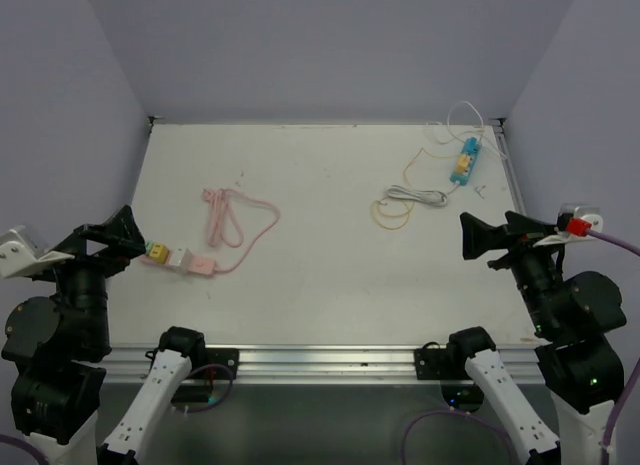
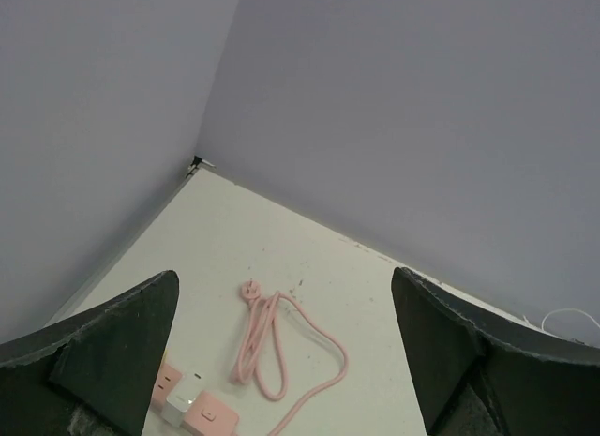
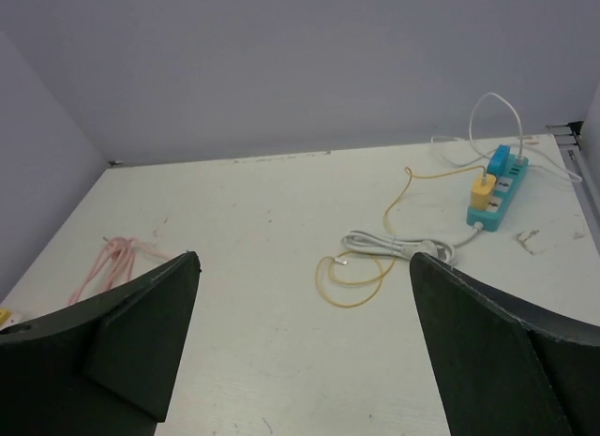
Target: Pull the plug off the socket
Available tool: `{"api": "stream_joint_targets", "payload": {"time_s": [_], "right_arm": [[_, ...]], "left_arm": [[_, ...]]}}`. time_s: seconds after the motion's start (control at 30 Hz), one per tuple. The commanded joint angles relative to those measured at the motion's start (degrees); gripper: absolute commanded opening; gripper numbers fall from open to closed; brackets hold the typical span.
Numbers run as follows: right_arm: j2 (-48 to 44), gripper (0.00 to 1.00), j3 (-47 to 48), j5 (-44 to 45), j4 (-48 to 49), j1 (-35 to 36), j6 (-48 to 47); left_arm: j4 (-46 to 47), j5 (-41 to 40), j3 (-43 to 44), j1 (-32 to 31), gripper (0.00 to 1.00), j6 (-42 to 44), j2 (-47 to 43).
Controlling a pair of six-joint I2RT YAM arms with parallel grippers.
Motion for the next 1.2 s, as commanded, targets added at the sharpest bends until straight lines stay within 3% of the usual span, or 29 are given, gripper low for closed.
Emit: {"api": "stream_joint_targets", "payload": {"time_s": [0.0, 0.67, 1.17], "right_arm": [[-0.39, 0.99, -1.03, -1.36, 1.70, 0.27, 0.64], [0.13, 0.99, -4.54, -0.83, 1.26, 0.27, 1.78], [3.39, 0.99, -10.34, -3.65, -0.14, 0.27, 4.68]], "left_arm": [[0.28, -0.91, -0.87, -0.43, 0.99, -0.77, 0.42], [-0.86, -2.22, -5.70, -0.43, 1.00, -4.64, 2.26], [-8.77, -3.90, -15.62, -0.34, 0.99, -21.51, 15.70]]}}
